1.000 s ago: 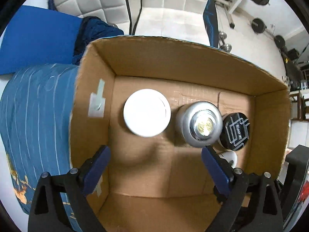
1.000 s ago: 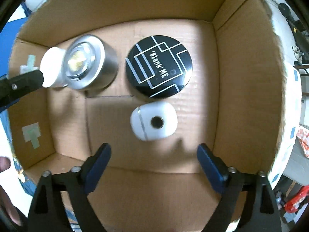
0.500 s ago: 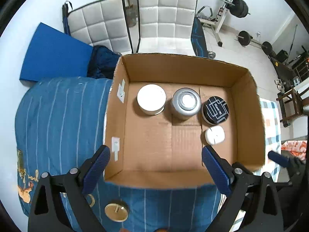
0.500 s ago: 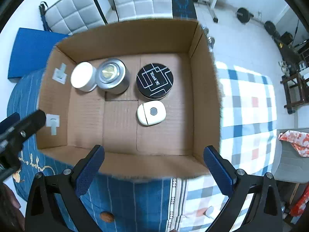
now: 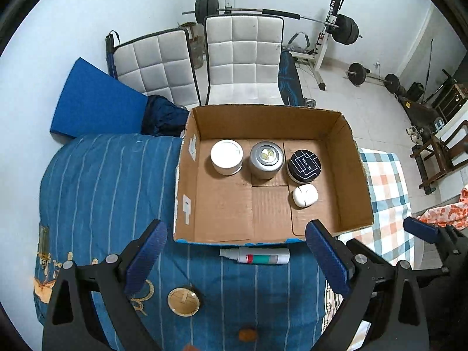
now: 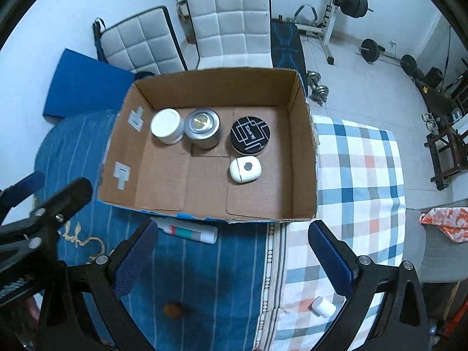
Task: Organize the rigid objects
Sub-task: 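Open both grippers to release the items and lift away, then grasp the walnut with the right gripper while the left grasps the gold tin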
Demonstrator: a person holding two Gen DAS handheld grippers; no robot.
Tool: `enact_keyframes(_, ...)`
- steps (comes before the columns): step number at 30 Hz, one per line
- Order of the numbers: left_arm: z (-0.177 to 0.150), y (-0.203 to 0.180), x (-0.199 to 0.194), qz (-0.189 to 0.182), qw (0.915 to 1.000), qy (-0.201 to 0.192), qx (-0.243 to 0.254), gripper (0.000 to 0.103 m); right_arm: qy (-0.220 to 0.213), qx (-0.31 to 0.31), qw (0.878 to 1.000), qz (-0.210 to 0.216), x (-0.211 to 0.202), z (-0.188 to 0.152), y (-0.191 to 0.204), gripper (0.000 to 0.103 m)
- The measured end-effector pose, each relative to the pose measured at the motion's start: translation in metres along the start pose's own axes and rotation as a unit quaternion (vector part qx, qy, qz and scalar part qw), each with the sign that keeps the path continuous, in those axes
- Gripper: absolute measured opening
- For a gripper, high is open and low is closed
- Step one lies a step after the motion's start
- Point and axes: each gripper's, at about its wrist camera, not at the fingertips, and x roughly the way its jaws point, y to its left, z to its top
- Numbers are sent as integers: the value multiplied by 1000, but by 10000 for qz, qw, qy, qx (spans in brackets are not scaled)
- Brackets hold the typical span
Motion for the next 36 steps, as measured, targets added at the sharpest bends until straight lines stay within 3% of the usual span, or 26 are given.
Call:
enact_keyframes(6,-21,6,-24,-16,9998,-154,-137,97,-126,-38,9998,128,-18,-20,-4,103)
enact_keyframes(9,-39,15,-25,185,9996,-74,-190,97,107,10,9998,177,-11,-39,-9,103)
enact_keyframes(14,-90,44,11,812,9941,567,-439,97,902,16,9954,315,42,-88,9,103)
enact_keyframes(19,-148,72,59,1119,9817,1329,-779,97,1964,-88,9784,645,121,-148,55,102)
enact_keyframes(25,-187,95,93,1614,9666,1781,-885,97,2619,-135,9627,663,180,-187,92,85)
enact_keyframes(29,-197,104,102,1561,9630,1935,-1042,97,2813,-340,9578,477,195,-204,107,61)
enact_keyframes(32,-197,105,107,1520,9624,1999,-1038,97,2600,-578,9634,286,190,-206,115,44)
enact_keyframes(36,-191,104,114,1431,9635,2034,-996,97,2517,-588,9658,184,186,-204,107,44)
